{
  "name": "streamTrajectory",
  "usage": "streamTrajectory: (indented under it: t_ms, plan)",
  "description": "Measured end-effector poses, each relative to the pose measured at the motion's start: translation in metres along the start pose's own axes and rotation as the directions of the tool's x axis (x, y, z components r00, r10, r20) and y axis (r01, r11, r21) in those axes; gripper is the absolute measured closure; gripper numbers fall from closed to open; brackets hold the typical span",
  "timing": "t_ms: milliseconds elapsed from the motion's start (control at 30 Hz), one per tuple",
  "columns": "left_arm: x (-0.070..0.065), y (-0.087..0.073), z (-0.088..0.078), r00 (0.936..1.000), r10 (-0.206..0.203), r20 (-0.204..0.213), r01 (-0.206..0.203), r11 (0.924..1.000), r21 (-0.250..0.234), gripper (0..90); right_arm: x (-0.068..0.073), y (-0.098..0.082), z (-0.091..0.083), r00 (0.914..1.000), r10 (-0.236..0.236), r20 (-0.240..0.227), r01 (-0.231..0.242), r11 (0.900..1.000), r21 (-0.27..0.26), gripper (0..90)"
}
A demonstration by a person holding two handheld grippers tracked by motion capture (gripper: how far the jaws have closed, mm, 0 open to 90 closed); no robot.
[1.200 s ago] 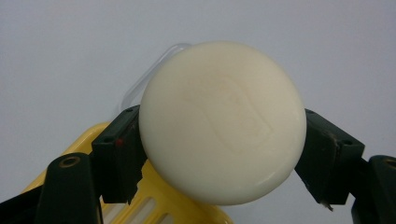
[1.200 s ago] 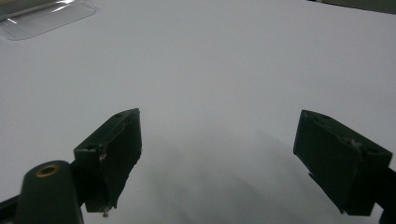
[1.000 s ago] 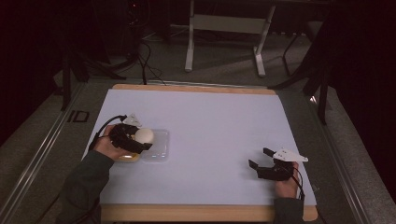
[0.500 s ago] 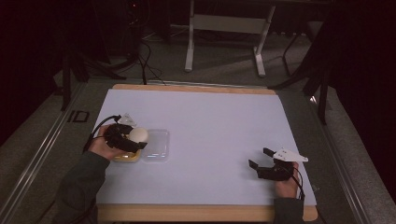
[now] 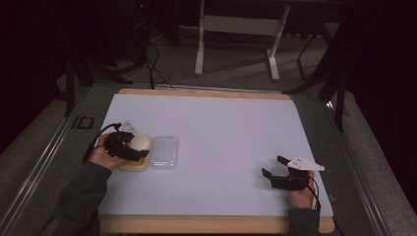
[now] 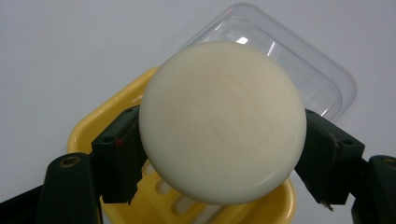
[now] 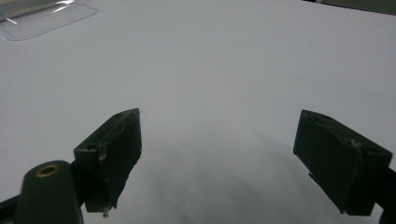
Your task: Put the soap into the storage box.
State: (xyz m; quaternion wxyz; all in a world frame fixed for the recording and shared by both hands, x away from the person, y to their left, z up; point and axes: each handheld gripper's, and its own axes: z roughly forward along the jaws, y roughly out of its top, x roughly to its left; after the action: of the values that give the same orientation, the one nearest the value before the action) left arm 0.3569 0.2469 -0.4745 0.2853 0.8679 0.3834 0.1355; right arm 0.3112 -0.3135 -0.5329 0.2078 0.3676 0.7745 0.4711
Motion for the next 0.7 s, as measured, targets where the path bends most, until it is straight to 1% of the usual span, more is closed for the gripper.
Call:
streamTrajectory:
  t_ms: [67,233,300,367,400,467,500,567,600,633,667,700]
  plan:
    - [0.002,-0.003,0.001,0.9999,-0.003,-0.011,0.003,1.0000,0.009,25.3,0.000,0.000,0.000,1.0000,0.000,0.000,0.000,1.000,0.000,14.9]
    - [0.007,-0.011,0.004,0.9992,-0.031,-0.025,0.031,0.9993,0.022,25.3,0.000,0.000,0.000,1.0000,0.000,0.001,0.000,1.000,0.000,14.9]
    - [0.008,-0.014,0.006,0.9987,-0.031,-0.039,0.032,0.9987,0.040,25.3,0.000,0.000,0.000,1.0000,-0.001,0.001,0.001,1.000,0.000,14.9]
    - [0.008,-0.017,0.009,0.9985,-0.032,-0.044,0.035,0.9979,0.055,25.2,0.000,0.000,0.000,1.0000,-0.001,0.001,0.001,1.000,0.001,14.9]
    - [0.009,-0.018,0.011,0.9986,-0.032,-0.043,0.035,0.9973,0.065,25.2,0.000,0.000,0.000,1.0000,-0.001,0.000,0.001,1.000,0.000,14.9]
    - [0.010,-0.022,0.016,0.9994,-0.032,-0.014,0.033,0.9957,0.086,25.1,0.000,0.000,0.000,1.0000,-0.001,0.000,0.001,1.000,0.001,14.9]
    - [0.009,-0.025,0.019,0.9998,-0.014,-0.014,0.015,0.9960,0.089,24.9,0.000,0.000,0.000,1.0000,-0.002,0.000,0.002,1.000,0.001,14.9]
    - [0.010,-0.027,0.019,0.9999,-0.013,-0.008,0.013,0.9974,0.070,24.7,0.000,0.000,0.000,1.0000,-0.002,0.000,0.002,1.000,0.001,14.9]
    - [0.011,-0.027,0.018,0.9997,-0.023,0.004,0.022,0.9977,0.065,24.4,0.000,0.000,0.000,1.0000,-0.002,0.000,0.002,1.000,0.001,14.9]
    - [0.012,-0.027,0.016,0.9993,-0.034,0.019,0.033,0.9983,0.048,22.1,0.000,0.000,0.000,1.0000,-0.003,0.000,0.003,1.000,0.001,14.9]
    - [0.013,-0.026,0.015,0.9991,-0.035,0.026,0.034,0.9983,0.047,17.3,0.000,0.000,0.000,1.0000,-0.004,-0.001,0.004,1.000,0.001,14.9]
    - [0.013,-0.026,0.013,0.9993,-0.032,0.018,0.031,0.9986,0.043,16.0,0.000,0.000,0.000,1.0000,-0.004,0.000,0.004,1.000,0.001,14.9]
